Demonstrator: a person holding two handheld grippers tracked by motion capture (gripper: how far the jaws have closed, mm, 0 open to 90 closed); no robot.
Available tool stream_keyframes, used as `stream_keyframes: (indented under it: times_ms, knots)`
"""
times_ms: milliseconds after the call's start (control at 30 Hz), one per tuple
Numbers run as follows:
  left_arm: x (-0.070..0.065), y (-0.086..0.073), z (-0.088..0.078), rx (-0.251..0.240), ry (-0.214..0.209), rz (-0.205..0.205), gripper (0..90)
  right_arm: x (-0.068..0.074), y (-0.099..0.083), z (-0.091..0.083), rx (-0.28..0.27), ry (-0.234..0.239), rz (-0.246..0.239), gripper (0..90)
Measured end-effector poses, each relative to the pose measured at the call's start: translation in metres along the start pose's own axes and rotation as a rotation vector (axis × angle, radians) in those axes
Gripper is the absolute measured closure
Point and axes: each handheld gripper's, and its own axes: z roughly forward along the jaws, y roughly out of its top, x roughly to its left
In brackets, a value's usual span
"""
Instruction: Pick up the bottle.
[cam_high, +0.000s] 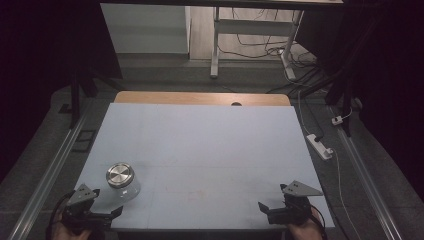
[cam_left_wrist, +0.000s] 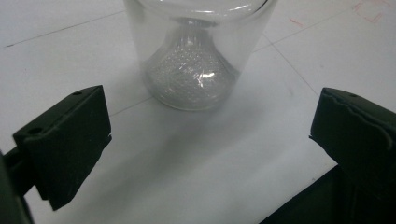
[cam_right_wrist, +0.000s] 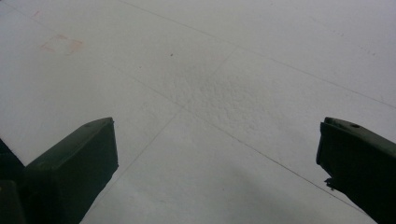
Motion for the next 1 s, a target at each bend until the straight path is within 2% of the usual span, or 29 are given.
stream_keyframes:
  times_ms: [167, 233, 367, 400, 467, 633, 733, 933, 1000]
  knots:
    - [0.0, 0.003, 0.001, -0.015, -0.012, 0.01, 0.0, 0.0, 0.0, 0.001, 0.007, 0.004, -0.005, 0.0]
    - [0.0, 0.005, 0.001, -0.02, -0.015, 0.029, 0.0, 0.001, 0.0, 0.001, 0.008, 0.005, -0.006, 0.0]
    - [0.004, 0.01, 0.005, -0.047, -0.053, 0.046, 0.0, 0.001, 0.001, 0.002, 0.017, 0.011, -0.013, 0.0]
    - [0.004, 0.01, 0.005, -0.047, -0.053, 0.046, 0.0, 0.001, 0.001, 0.002, 0.019, 0.012, -0.015, 0.0]
    - [0.006, 0.013, 0.007, -0.071, -0.08, 0.043, 0.0, 0.001, 0.001, 0.002, 0.023, 0.012, -0.018, 0.0]
    - [0.01, 0.016, 0.011, -0.088, -0.097, 0.032, 0.0, 0.001, 0.001, 0.003, 0.029, 0.016, -0.02, 0.0]
    - [0.011, 0.018, 0.013, -0.097, -0.096, 0.029, 0.0, 0.002, 0.001, 0.003, 0.032, 0.018, -0.023, 0.0]
    - [0.01, 0.024, 0.023, -0.102, -0.059, 0.063, 0.0, 0.002, 0.001, 0.004, 0.036, 0.019, -0.027, 0.0]
    - [0.011, 0.027, 0.025, -0.099, -0.055, 0.063, 0.0, 0.002, 0.001, 0.004, 0.038, 0.02, -0.028, 0.0]
